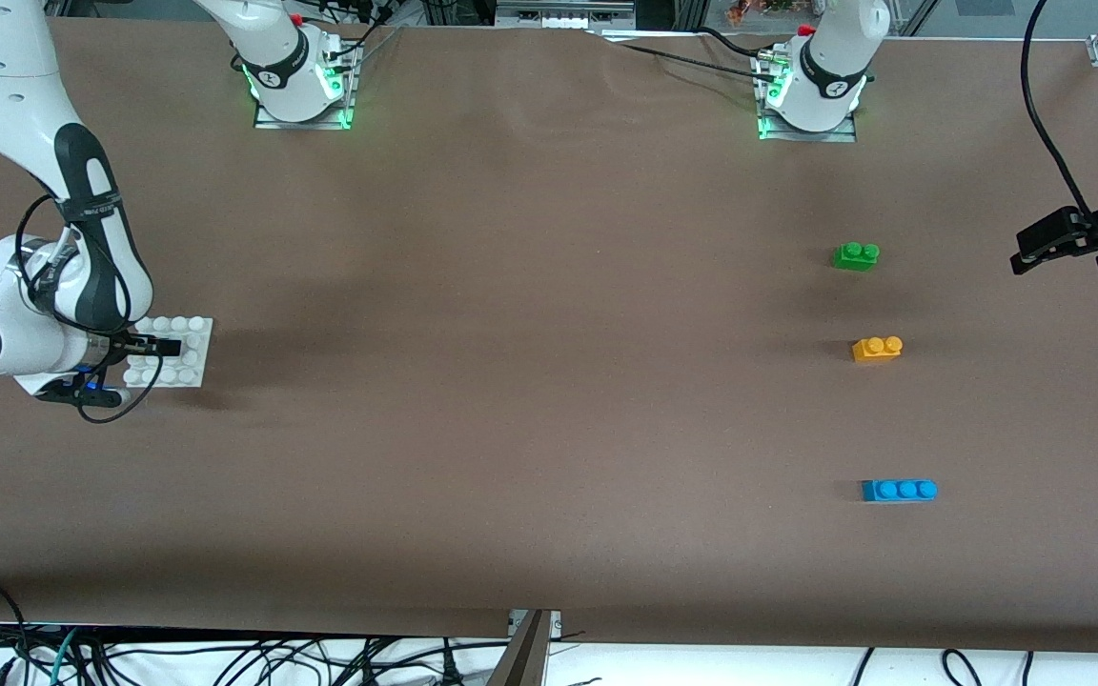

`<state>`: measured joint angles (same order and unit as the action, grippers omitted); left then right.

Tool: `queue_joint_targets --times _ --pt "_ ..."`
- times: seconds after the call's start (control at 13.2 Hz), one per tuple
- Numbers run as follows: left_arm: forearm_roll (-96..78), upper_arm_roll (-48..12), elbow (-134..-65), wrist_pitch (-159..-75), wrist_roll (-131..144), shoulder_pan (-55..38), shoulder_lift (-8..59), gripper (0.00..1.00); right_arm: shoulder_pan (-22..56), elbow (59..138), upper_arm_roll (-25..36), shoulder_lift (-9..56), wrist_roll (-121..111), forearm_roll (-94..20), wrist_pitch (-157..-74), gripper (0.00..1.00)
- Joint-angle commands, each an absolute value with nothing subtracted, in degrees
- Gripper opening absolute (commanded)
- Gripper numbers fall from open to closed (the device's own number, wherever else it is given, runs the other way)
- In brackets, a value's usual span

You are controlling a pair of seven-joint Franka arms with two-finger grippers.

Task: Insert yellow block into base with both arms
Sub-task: 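Slide the white base plate with the right gripper toward the table middle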

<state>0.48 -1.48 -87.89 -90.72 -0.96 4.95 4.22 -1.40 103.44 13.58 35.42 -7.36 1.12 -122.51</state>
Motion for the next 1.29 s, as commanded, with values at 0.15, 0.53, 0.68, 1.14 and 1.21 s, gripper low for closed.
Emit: queue_joint_targets --times 0.15,0.53,0.68,1.14,1.21 --pt "-0.62 -1.14 -87.71 -85.97 -1.32 5.36 4.83 1.0 -1.85 104.41 13.18 36.38 -8.26 1.93 -124.27 1.0" --pt "-0.62 -0.97 -87.8 -85.78 -1.93 5.45 5.19 1.0 -0.79 105.12 11.61 36.65 -7.56 0.88 -125.6 1.0" --pt "-0.7 -0.97 -87.72 -85.87 -2.02 5.45 5.19 1.0 -0.53 104.86 9.15 36.56 -6.86 0.62 -125.94 1.0" --pt "-1.14 -1.41 -87.36 -86.22 -1.67 4.92 5.62 1.0 2.53 104.5 2.46 36.91 2.88 0.53 -127.26 1.0" --pt "-1.06 -1.41 -87.28 -86.22 -1.67 4.92 5.62 1.0 4.38 104.41 2.29 36.91 4.81 0.18 -127.35 1.0"
